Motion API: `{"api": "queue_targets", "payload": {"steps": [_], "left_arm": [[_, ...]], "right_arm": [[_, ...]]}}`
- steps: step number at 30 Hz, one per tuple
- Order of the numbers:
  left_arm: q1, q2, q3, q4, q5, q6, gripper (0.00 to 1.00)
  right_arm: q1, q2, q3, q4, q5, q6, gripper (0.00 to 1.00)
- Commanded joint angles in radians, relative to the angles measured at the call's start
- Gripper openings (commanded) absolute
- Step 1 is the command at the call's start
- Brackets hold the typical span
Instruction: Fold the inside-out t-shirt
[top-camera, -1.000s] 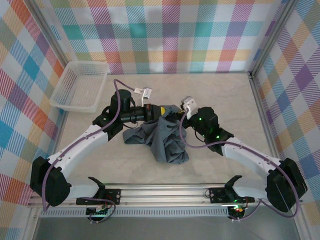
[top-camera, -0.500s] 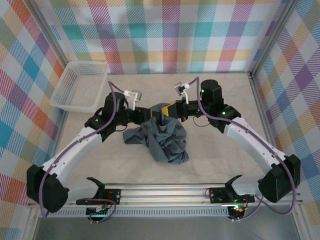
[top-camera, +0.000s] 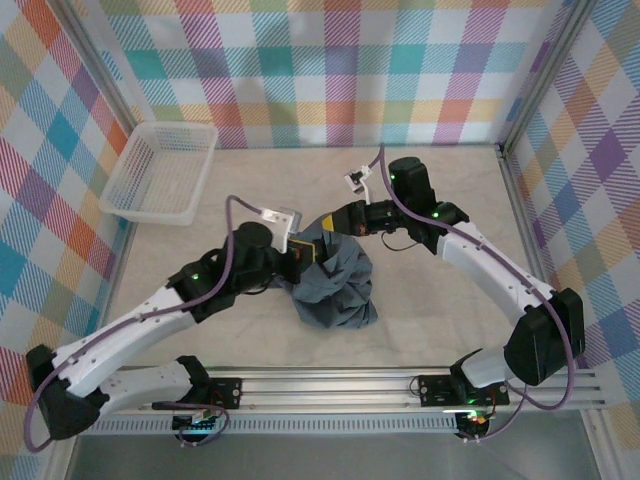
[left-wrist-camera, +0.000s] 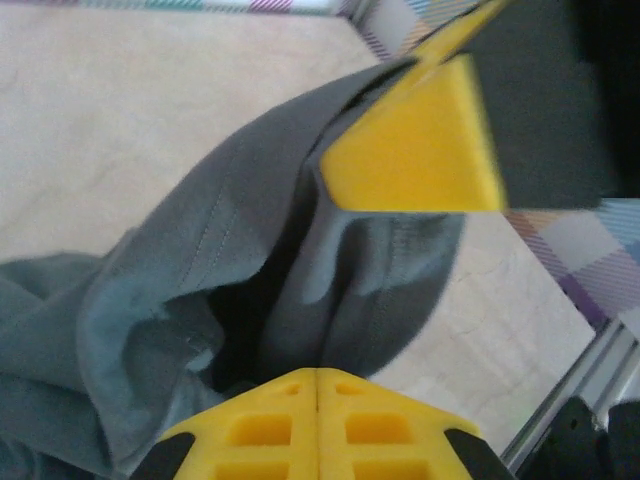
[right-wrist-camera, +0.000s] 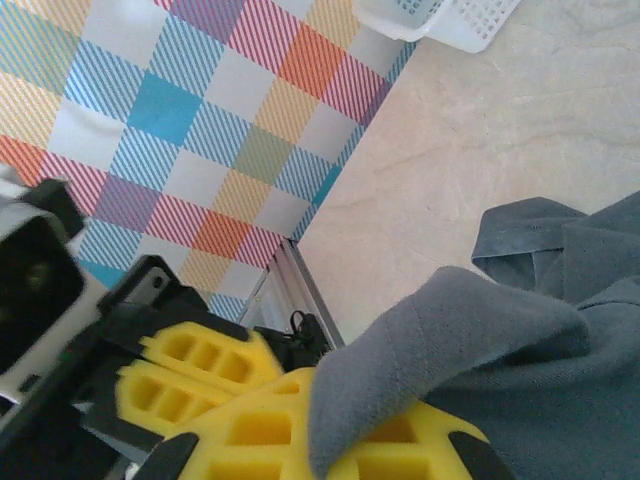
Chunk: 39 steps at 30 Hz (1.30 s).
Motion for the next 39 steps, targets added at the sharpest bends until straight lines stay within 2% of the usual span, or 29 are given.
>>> {"api": "queue_targets", "payload": {"steps": [1,4,5,9,14,17,19,21,24,28,31,33,36,39], "left_arm": [[-0.006,0.132,0.079,-0.088,-0.122,-0.177,0.09],[-0.004,0.234,0.134,-0.132,-0.191,-0.190,0.34],[-0.002,0.258,0.144,-0.133,-0.203,-0.176,0.40],[0.016,0.343,0.158,-0.102,-0.214,-0.119,0.49],[0.033,0.429,0.174,-0.152,-0.339,-0.055,0.50],[0.037,0.447,0.185,-0.202,-0.444,-0.014,0.46],[0.040,0.442,0.183,-0.226,-0.505,0.007,0.40],[0.052,0.425,0.175,-0.233,-0.510,0.014,0.27],[0.078,0.347,0.156,-0.201,-0.415,0.004,0.00],[0.180,0.165,0.104,-0.100,-0.077,-0.085,0.00],[0.270,0.079,0.095,-0.074,0.125,-0.115,0.00],[0.308,0.064,0.116,-0.118,0.200,-0.101,0.00],[0.327,0.055,0.136,-0.181,0.254,-0.033,0.00],[0.336,0.066,0.159,-0.243,0.297,0.062,0.00]], "right_arm": [[-0.002,-0.011,0.030,-0.011,0.006,0.021,0.00],[-0.002,-0.021,0.027,-0.012,0.001,0.026,0.00],[-0.002,-0.026,0.025,-0.011,0.000,0.026,0.00],[-0.002,-0.040,0.015,0.007,-0.008,0.044,0.00],[-0.002,-0.047,0.020,0.020,-0.023,0.076,0.00],[-0.003,-0.055,0.030,-0.010,0.006,0.073,0.00],[-0.005,-0.057,0.042,-0.044,0.034,0.069,0.00],[-0.008,-0.054,0.048,-0.074,0.059,0.061,0.00],[-0.019,-0.042,0.046,-0.136,0.109,0.041,0.00],[-0.068,-0.016,0.015,-0.248,0.193,-0.008,0.00],[-0.094,-0.003,-0.015,-0.315,0.275,-0.072,0.00],[-0.101,0.001,-0.025,-0.340,0.309,-0.108,0.00],[-0.108,0.014,-0.017,-0.391,0.382,-0.137,0.00],[-0.117,0.012,0.004,-0.482,0.616,-0.137,0.00]]}}
